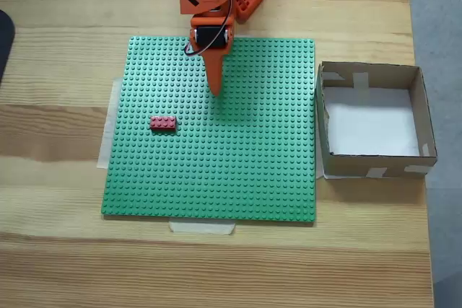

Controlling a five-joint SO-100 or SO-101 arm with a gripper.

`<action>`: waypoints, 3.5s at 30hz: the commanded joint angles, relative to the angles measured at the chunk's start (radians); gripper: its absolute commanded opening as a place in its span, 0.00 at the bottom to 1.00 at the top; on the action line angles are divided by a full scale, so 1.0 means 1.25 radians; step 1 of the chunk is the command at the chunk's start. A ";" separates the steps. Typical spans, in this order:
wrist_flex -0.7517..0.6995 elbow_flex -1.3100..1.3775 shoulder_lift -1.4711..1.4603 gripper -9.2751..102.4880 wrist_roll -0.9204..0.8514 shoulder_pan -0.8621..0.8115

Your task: Pick the red lego block and put it in the box.

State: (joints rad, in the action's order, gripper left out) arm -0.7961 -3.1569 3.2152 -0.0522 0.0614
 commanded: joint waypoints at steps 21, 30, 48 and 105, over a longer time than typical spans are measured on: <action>0.005 -0.015 0.006 0.08 -0.004 -0.005; 0.005 -0.015 0.006 0.08 -0.004 -0.005; 0.005 -0.015 0.006 0.08 -0.004 -0.005; -0.004 0.065 -0.045 0.08 0.004 -0.009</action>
State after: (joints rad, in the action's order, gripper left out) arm -0.7961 -3.1278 3.1937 -0.0522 0.0491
